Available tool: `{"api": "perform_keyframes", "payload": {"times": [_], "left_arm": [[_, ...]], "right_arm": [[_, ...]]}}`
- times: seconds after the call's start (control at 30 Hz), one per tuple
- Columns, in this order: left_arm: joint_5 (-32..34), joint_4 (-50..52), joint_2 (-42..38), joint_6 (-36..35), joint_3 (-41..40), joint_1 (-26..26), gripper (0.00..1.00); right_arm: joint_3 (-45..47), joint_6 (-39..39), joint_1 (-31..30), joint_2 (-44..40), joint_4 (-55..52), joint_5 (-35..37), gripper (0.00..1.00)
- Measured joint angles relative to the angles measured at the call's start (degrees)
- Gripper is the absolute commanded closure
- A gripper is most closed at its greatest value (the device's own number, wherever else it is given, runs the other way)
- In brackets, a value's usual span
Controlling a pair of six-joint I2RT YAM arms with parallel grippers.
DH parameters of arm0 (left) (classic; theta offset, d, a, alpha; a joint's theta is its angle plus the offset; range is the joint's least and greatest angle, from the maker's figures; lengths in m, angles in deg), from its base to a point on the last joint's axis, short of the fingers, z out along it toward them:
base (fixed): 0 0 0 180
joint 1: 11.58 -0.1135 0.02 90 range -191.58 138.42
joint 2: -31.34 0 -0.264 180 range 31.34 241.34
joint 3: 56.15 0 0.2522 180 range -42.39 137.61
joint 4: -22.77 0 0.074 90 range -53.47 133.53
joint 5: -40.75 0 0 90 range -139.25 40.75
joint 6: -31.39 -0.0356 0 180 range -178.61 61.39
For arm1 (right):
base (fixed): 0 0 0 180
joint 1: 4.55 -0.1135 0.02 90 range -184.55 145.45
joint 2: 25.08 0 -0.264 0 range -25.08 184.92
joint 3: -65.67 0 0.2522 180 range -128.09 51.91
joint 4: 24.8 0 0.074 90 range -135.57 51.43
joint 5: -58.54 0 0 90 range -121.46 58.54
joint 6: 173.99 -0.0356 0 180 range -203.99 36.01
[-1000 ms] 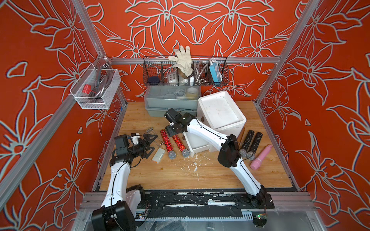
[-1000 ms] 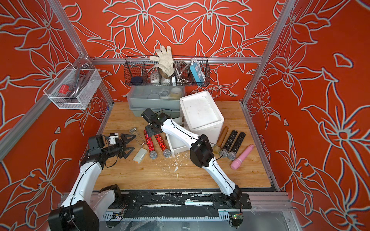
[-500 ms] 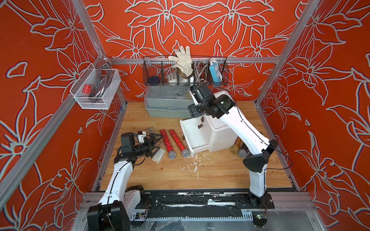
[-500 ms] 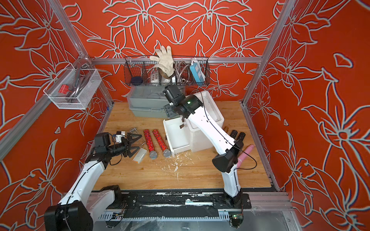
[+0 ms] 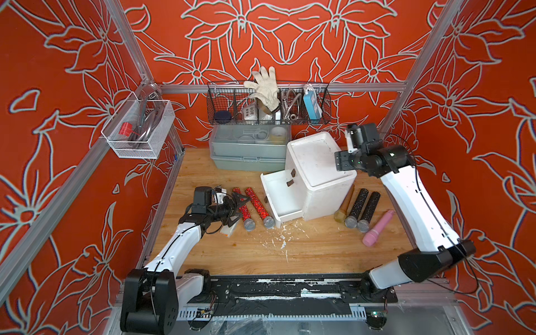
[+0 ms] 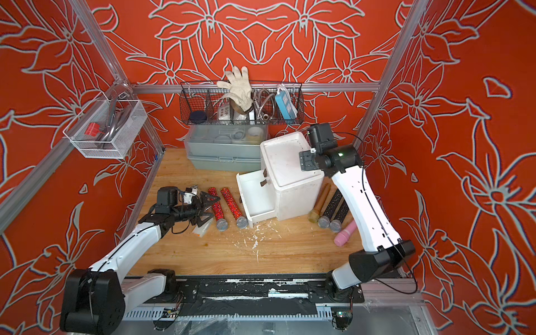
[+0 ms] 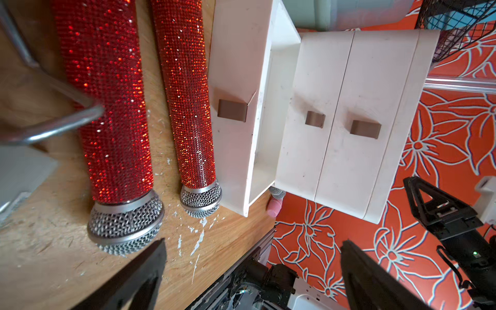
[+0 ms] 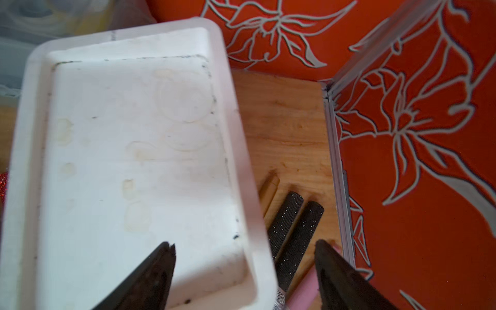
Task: Take the microphone out of the drawer
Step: Close the drawer in the storage box.
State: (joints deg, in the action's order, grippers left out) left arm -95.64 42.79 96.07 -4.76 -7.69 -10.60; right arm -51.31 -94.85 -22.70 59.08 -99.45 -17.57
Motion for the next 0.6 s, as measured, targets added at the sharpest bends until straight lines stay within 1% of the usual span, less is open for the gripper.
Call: {"api": "perform_keyframes", "payload": {"times": [0.13,0.27,0.4,0.5,0.6], "left_arm": [[1.6,-1.3,1.7,0.2,1.2,2.0,0.0],[3.0,-2.1,2.8,0.5,1.3,4.0,0.0],[3.8,-2.6,3.8,0.8,1.3,5.2,0.0],[4.1,-2.6,4.3,1.0,1.3,5.5,0.0],[4.3,-2.7,4.6,1.1,1.3,5.5,0.0]], "right_arm": [[2.9,-0.7,5.2,-1.6,1.7,-6.0,0.17],[4.3,-1.4,8.5,-0.8,2.8,-12.8,0.23],[5.7,-1.7,11.1,0.3,3.7,-17.8,0.26],[6.0,-1.6,11.5,1.8,3.8,-20.1,0.34],[6.0,-1.4,11.5,3.3,3.9,-22.0,0.48]]}}
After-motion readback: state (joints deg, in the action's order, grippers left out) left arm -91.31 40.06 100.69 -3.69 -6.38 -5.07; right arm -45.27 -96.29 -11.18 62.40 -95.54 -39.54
